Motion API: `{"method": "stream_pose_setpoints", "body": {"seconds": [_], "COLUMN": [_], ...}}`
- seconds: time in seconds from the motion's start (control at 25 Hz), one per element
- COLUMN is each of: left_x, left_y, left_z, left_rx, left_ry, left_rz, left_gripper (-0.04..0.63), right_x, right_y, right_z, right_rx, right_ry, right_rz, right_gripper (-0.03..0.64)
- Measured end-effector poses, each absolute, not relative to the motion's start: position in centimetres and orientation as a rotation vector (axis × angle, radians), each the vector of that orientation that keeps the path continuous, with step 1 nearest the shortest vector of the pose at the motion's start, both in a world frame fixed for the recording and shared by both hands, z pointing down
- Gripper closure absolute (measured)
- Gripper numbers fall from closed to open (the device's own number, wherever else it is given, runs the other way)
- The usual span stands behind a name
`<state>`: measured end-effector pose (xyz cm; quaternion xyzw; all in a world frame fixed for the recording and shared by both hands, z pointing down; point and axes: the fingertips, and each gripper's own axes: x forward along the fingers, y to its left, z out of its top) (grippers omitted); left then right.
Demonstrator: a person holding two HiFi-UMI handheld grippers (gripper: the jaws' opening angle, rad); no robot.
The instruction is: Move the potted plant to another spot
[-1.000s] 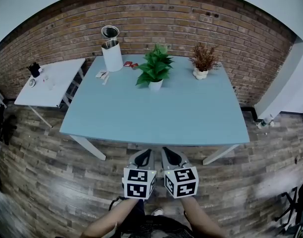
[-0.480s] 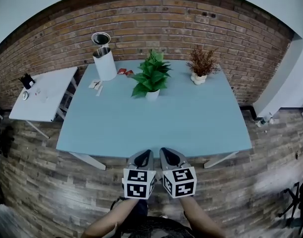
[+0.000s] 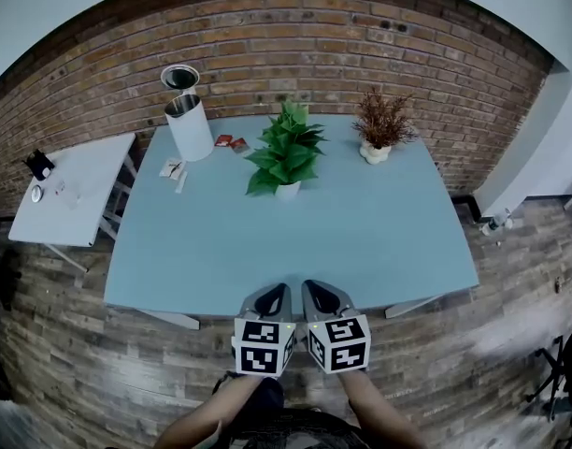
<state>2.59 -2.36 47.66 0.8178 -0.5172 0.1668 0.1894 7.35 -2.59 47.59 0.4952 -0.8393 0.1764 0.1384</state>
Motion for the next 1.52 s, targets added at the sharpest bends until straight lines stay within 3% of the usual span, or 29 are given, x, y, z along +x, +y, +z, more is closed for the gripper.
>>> {"method": "stream_pose_setpoints", "body": {"seconds": [0.84, 1.52], "left_x": [-2.1, -3.1], "left_y": [-8.8, -12.1], "left_z": [47.9, 49.0], "left_rx": [2.375, 2.353], "left_ry": [-1.322, -1.304], "left_rz": [0.463, 0.457], "left_gripper": [0.598, 0.598], "right_x": [2.2, 2.4], "right_y": [-9.1, -12.5], "right_z": [47.3, 48.1], "right_rx": [1.539, 1.580], "right_ry": [-2.325, -2.282], "right_rz": [0.493, 0.478], "right_gripper": [0.611, 0.611]}}
